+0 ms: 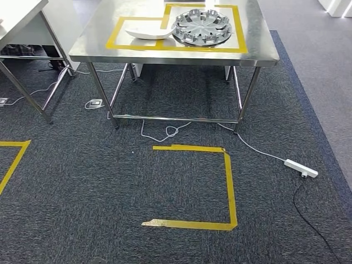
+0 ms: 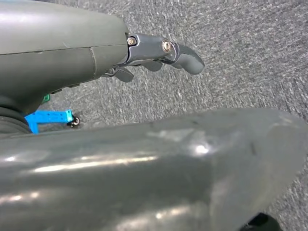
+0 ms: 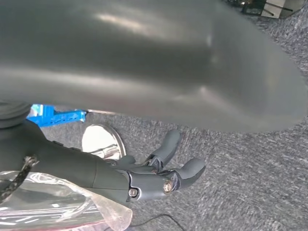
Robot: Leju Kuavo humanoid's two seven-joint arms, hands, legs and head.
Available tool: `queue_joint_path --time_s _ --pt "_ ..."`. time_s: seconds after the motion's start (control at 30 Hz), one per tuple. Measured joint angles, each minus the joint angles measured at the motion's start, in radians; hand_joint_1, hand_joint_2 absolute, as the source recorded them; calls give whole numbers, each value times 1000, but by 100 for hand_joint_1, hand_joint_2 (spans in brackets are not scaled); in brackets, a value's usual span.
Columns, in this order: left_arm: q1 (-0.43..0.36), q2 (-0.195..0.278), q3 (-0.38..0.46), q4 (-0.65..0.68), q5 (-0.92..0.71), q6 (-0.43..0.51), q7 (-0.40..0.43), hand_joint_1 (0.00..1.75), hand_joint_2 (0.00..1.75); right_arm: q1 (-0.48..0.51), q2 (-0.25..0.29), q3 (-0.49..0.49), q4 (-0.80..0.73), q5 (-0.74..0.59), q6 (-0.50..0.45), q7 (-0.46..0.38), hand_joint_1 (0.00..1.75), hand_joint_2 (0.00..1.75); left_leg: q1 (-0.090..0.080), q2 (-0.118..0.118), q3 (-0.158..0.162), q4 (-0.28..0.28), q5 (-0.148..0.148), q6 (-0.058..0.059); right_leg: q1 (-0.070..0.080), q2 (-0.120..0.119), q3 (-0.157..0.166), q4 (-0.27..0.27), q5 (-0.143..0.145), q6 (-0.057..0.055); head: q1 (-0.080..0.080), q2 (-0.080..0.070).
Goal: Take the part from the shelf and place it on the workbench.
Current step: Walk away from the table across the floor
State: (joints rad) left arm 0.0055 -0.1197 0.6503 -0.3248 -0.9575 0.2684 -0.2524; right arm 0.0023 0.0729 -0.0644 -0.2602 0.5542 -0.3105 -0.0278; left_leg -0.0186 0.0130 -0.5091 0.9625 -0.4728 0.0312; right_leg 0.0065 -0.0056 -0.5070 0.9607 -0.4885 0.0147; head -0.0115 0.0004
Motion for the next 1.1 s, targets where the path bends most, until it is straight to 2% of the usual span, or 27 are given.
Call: queue_joint_path --time_s 0.87,1.03,1.1 --pt "-8 -4 0 15 1 30 19 0 0 0 0 -30 14 -21 12 -5 0 0 -3 0 -7 3 2 -1 -4 0 -6 0 7 3 0 0" --pt "-3 -22 0 10 5 40 44 0 0 -1 0 -30 17 -8 -1 -5 0 0 -8 -1 -14 12 0 10 -8 -2 -8 0 10 11 -1 0" --pt "1 -29 0 6 5 39 50 0 0 -2 0 -29 17 -3 -5 -5 0 0 -4 -3 -12 2 7 17 -7 -4 -9 1 8 16 0 0"
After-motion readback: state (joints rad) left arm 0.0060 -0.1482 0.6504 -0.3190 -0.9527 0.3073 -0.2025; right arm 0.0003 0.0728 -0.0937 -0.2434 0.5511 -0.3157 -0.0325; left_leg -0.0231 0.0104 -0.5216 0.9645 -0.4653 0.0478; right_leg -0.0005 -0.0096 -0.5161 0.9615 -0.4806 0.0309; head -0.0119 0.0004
